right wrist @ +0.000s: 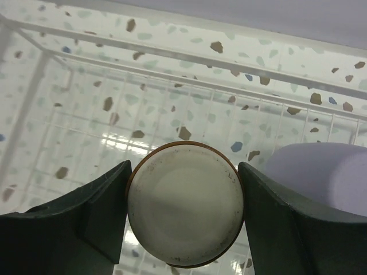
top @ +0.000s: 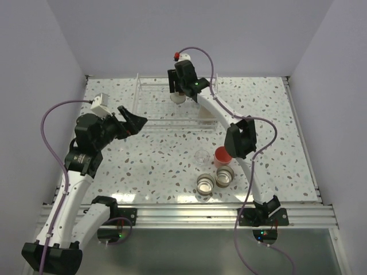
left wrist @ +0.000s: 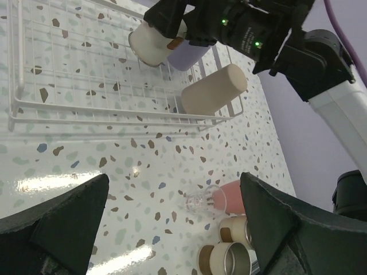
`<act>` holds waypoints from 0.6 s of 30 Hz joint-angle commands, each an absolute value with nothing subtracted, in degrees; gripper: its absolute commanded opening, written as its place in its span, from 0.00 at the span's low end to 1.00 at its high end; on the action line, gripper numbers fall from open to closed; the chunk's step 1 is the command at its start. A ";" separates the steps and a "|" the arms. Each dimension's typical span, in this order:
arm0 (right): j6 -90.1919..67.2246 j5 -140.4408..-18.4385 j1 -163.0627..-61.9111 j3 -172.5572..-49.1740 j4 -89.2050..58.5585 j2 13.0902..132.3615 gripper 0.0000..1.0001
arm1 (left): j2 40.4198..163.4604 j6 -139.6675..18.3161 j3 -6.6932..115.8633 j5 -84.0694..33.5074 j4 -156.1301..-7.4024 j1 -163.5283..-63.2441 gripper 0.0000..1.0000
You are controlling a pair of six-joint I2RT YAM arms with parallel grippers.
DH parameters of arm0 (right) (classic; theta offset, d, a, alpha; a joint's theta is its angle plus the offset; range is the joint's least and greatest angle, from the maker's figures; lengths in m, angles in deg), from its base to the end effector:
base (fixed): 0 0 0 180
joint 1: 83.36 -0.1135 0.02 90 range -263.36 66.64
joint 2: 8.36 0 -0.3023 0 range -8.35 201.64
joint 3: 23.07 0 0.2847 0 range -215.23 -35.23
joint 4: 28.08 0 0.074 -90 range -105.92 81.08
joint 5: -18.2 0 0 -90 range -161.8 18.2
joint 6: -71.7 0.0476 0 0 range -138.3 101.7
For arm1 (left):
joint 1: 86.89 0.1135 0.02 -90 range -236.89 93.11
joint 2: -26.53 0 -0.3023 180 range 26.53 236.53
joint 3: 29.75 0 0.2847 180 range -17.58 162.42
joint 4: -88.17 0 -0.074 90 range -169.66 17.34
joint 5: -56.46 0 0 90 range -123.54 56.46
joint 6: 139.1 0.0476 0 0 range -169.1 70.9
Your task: Load the cups into the dish rack
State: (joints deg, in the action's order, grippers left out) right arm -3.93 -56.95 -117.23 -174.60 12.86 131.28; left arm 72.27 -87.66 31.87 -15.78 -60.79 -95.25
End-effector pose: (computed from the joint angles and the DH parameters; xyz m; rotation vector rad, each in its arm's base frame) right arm 0.5331 0.3431 0.3096 -0.1934 2.0598 0.2507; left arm 0.1938 -0.0432 0.3767 -0.2751 1.8897 -0.8493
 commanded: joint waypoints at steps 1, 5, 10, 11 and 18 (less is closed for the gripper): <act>-9.07 -49.31 -117.64 -180.16 8.17 133.13 0.10 | 72.85 -84.43 32.25 -15.09 -58.75 -94.97 1.00; -12.93 -45.00 -118.43 -181.13 5.18 136.40 0.10 | 74.52 -82.59 34.00 -15.08 -57.60 -94.97 1.00; -14.25 -41.39 -118.78 -180.60 3.59 138.86 0.14 | 76.45 -80.21 35.94 -16.40 -57.16 -95.06 1.00; -14.86 -41.04 -118.95 -180.60 3.07 139.38 0.16 | 76.63 -79.86 36.20 -16.58 -57.34 -95.23 1.00; -16.27 -42.44 -119.48 -179.29 2.36 138.52 0.93 | 77.77 -78.89 36.47 -17.72 -57.60 -95.85 1.00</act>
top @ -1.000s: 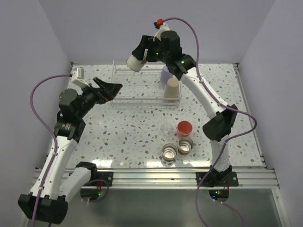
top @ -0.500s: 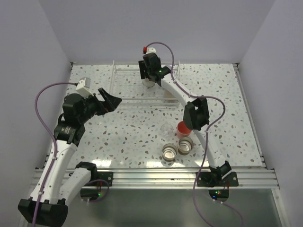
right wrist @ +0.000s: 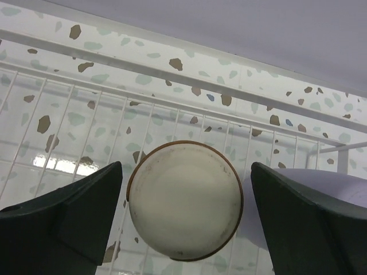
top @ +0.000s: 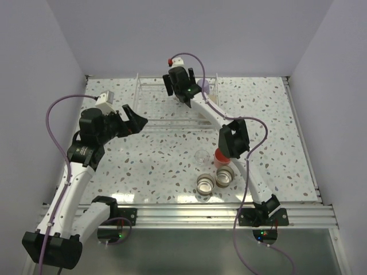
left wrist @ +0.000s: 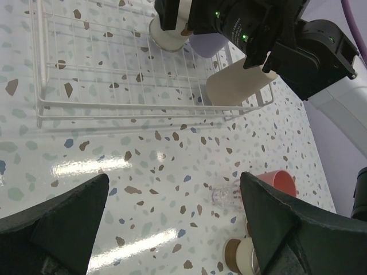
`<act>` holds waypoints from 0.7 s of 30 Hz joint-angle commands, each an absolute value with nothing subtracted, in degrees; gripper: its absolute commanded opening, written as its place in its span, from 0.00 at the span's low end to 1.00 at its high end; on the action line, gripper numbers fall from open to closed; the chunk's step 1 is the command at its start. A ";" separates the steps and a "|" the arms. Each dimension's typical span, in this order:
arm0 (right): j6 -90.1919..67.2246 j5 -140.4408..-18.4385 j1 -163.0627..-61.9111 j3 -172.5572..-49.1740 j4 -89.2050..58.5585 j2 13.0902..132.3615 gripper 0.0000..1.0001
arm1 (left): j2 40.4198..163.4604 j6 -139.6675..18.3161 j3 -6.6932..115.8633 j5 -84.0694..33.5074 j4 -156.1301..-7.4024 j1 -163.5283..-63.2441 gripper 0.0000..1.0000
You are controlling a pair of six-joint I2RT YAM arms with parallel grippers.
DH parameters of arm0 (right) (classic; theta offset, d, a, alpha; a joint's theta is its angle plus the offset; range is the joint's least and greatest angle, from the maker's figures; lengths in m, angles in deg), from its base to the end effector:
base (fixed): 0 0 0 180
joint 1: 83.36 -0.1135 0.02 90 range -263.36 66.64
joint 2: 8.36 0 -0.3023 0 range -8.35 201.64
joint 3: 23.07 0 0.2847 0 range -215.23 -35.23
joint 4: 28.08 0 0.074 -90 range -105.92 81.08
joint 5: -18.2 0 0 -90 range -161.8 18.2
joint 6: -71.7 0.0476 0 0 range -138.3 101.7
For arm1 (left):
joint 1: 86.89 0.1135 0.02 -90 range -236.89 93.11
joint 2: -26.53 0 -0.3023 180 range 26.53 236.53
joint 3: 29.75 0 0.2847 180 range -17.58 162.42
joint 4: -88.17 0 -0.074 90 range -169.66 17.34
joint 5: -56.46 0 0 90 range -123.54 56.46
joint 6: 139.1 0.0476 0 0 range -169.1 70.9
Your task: Load the cups into the dish rack
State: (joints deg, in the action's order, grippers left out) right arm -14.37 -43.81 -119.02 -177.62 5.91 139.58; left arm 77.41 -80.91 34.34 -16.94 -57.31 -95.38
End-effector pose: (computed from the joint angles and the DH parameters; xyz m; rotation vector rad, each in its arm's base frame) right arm 0.5509 0.3678 0.2534 -0.2509 1.9735 -0.0561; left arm 0.2135 -0.0456 0.3696 -0.2080 1.9896 -0.7412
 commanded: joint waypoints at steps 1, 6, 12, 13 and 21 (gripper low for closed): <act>-16.89 -42.70 -119.48 -179.11 2.10 138.16 0.98 | 78.04 -78.80 36.47 -17.63 -57.69 -95.85 1.00; -16.46 -44.28 -119.57 -179.63 2.71 135.00 0.98 | 78.13 -78.72 36.12 -17.19 -57.69 -95.85 1.00; -9.43 -51.56 -120.45 -180.16 6.40 125.43 0.98 | 80.84 -75.03 38.49 -17.11 -56.72 -96.46 0.98; -8.20 -52.54 -120.97 -179.73 7.01 121.67 0.98 | 81.89 -74.41 39.71 -16.93 -56.64 -98.38 0.98; -6.61 -52.91 -121.59 -152.77 5.53 93.98 0.98 | 104.01 -71.33 49.82 -30.46 -51.36 -124.14 0.97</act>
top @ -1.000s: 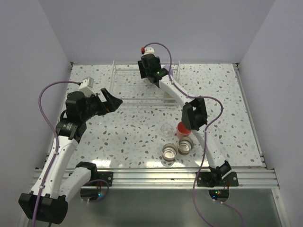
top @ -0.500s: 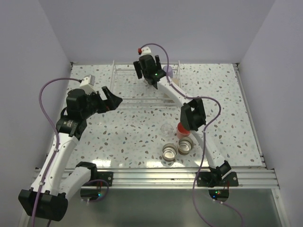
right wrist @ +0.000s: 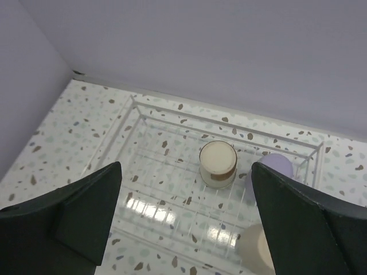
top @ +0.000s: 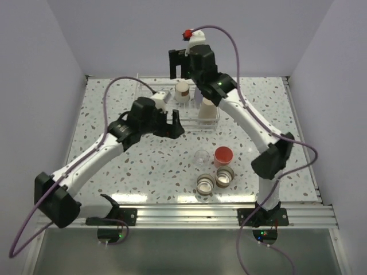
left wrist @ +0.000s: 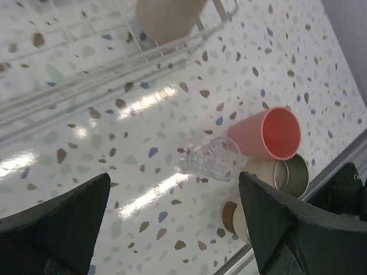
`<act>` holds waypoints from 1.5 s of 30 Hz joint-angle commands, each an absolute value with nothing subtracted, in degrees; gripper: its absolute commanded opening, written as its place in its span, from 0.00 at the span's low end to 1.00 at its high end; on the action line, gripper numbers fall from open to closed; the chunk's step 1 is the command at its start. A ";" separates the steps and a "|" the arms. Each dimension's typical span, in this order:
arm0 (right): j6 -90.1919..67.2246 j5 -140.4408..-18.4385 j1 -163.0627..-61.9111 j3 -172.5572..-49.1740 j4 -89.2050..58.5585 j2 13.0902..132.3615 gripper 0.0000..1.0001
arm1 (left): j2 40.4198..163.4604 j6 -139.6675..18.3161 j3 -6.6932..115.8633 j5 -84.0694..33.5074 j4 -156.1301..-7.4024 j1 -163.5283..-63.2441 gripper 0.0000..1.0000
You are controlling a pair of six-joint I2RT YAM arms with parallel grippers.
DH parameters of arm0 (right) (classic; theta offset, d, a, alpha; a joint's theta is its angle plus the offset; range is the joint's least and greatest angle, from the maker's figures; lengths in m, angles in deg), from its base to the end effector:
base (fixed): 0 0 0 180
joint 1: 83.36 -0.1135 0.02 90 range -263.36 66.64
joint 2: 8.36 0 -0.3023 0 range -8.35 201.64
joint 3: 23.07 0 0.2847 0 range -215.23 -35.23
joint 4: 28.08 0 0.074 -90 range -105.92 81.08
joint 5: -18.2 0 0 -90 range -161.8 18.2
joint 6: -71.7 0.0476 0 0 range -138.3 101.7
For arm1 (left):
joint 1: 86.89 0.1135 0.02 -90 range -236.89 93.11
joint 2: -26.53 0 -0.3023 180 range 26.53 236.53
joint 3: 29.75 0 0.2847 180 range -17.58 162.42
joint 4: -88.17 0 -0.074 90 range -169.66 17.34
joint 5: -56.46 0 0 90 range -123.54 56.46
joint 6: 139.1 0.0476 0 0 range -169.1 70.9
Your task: Load the cups into the dish rack
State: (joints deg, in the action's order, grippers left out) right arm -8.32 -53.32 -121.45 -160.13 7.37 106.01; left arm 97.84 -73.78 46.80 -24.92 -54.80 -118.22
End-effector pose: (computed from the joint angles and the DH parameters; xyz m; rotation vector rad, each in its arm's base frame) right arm 0.4214 0.3111 0.4724 -0.2076 1.7806 0.3143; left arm 0.2607 -0.1670 0.3621 0.2204 2.1976 -0.7237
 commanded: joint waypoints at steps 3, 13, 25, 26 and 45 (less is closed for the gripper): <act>-6.87 -50.97 -121.59 -142.22 5.79 83.63 0.98 | 110.96 -72.03 52.02 -30.90 -51.36 -127.22 0.94; -7.22 -45.00 -121.59 -123.39 10.53 63.55 0.98 | 123.03 -70.63 56.86 -31.35 -53.20 -131.89 0.92; -8.89 -43.94 -121.59 -122.07 12.82 62.83 0.98 | 127.87 -71.68 55.72 -29.59 -55.40 -134.08 0.78; -8.89 -44.20 -121.51 -121.98 12.82 62.92 0.98 | 128.05 -71.94 55.63 -29.41 -55.58 -134.26 0.77; -9.77 -43.24 -121.50 -120.66 15.02 61.87 0.98 | 131.92 -73.35 54.22 -22.29 -61.82 -134.61 0.00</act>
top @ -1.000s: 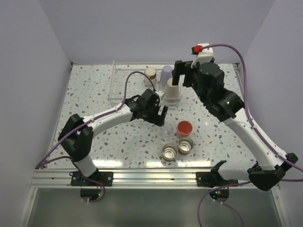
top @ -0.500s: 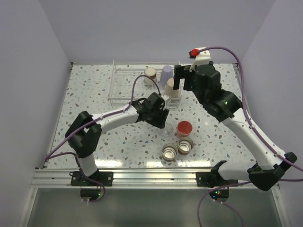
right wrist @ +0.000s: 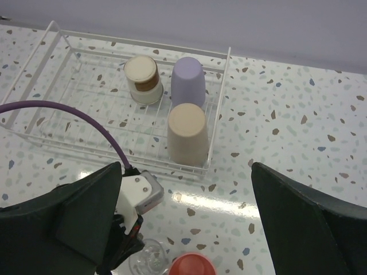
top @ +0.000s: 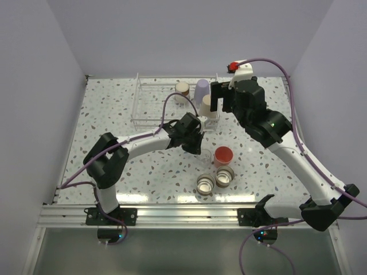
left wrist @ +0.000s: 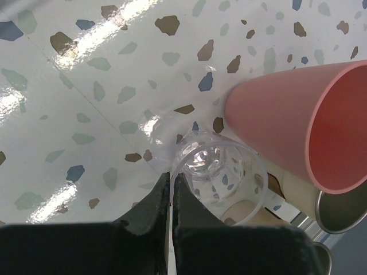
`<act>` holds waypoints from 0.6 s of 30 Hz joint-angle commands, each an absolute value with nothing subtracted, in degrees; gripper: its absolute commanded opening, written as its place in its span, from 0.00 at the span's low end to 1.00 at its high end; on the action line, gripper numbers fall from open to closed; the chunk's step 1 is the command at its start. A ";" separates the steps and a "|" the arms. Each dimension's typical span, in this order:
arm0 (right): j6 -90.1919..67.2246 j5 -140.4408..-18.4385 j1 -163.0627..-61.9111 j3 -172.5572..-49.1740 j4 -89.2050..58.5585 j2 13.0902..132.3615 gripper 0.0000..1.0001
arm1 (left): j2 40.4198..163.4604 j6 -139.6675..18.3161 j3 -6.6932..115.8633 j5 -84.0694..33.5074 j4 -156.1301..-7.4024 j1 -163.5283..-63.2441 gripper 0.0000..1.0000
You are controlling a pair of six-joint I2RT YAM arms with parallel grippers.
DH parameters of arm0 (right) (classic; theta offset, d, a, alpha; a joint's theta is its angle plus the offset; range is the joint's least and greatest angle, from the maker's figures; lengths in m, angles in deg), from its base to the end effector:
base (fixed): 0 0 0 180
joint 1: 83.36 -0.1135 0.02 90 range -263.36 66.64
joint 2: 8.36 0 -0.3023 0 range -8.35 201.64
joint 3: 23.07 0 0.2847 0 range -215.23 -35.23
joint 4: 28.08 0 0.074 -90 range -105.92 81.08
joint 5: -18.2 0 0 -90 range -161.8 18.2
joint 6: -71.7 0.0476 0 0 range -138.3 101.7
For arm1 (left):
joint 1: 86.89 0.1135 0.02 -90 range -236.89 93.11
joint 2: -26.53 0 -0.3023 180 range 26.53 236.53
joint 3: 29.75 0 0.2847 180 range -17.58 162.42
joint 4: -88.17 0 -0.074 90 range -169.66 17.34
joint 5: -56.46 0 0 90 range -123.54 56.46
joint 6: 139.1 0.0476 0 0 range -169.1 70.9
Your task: Load the cups into the dish rack
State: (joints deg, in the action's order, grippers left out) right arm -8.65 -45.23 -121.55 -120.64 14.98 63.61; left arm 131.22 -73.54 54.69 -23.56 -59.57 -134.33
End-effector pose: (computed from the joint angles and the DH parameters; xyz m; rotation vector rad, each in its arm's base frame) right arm 0.2445 0.1653 0.4890 -0.1429 1.8395 0.1485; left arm 0.2897 -0.3277 0.2115 0.5988 2.5537 -0.7076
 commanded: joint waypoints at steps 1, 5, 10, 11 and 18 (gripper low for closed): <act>-9.77 -43.23 -121.50 -120.75 14.93 61.87 0.98 | 131.74 -73.27 54.31 -22.29 -61.82 -134.70 0.00; -9.77 -43.32 -121.50 -121.62 14.67 61.96 0.98 | 130.69 -72.48 54.84 -25.01 -59.80 -133.82 0.00; -9.69 -45.51 -121.42 -126.10 15.10 64.50 0.98 | 123.05 -73.26 49.58 -24.41 -60.06 -127.78 0.00; -9.34 -47.17 -121.42 -128.20 15.37 65.12 0.98 | 119.73 -73.27 48.78 -23.53 -60.50 -126.45 0.00; 2.60 -60.00 -121.07 -135.25 14.06 71.71 0.98 | 105.56 -72.56 47.54 -17.03 -63.04 -114.24 0.00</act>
State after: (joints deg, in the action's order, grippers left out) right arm -4.58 -51.83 -121.42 -132.55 15.76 69.36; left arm 112.40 -73.43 46.47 -21.90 -58.97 -117.39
